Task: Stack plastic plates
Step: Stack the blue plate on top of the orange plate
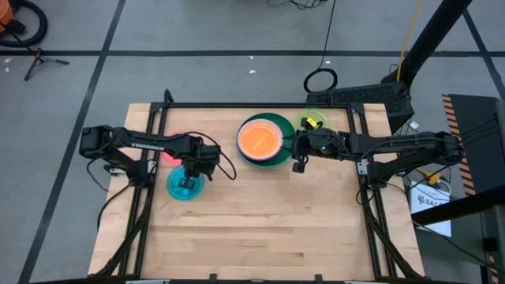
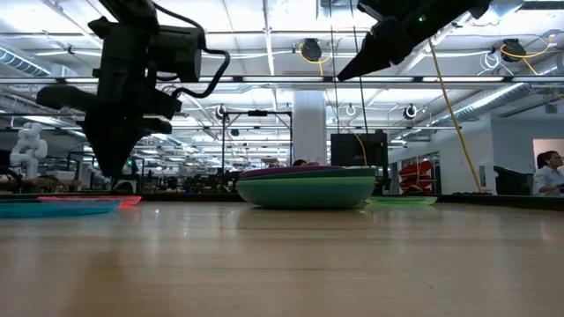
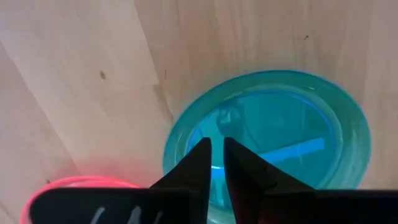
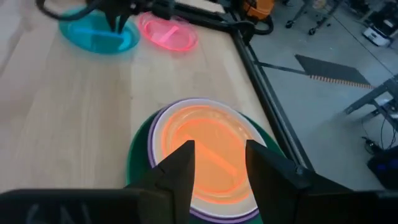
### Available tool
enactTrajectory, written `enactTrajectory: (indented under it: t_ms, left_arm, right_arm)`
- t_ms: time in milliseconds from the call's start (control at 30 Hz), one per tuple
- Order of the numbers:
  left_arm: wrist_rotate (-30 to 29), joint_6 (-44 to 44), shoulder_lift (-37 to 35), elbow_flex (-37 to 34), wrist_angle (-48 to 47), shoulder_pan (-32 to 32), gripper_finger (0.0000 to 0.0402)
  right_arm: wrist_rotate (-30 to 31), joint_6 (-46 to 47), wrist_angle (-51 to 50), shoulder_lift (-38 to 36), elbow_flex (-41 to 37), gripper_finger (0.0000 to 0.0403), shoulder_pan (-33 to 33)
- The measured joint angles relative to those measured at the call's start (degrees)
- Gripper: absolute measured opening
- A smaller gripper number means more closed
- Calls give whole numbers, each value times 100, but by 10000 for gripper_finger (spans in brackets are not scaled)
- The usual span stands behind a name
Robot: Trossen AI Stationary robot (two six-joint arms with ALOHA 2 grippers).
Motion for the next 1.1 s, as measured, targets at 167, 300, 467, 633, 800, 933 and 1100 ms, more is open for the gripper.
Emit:
enactTrajectory:
  t_ms: [167, 300, 467, 633, 800, 933, 1100]
  left_arm:
    - [-28, 91, 10, -180, 225, 0, 94]
    - [-313, 328, 9, -300, 491, 0, 138]
    - [-573, 666, 9, -486, 713, 57, 174]
    - [-543, 704, 9, -614, 800, 224, 181]
    - [-333, 821, 9, -679, 872, 436, 182]
    - [-91, 872, 6, -688, 920, 607, 182]
    - [-84, 1015, 6, -688, 918, 823, 182]
  right_arm:
    - [33, -58, 123, -6, -11, 134, -36]
    - [27, -481, 445, 3, -11, 134, -45]
    - [27, -592, 450, 1, -11, 134, -61]
    - [22, -665, 451, -1, -11, 134, -63]
    - [22, -727, 448, -1, -11, 134, -65]
    - [22, -728, 450, -1, -13, 134, -65]
    - [22, -729, 448, -1, -13, 134, -65]
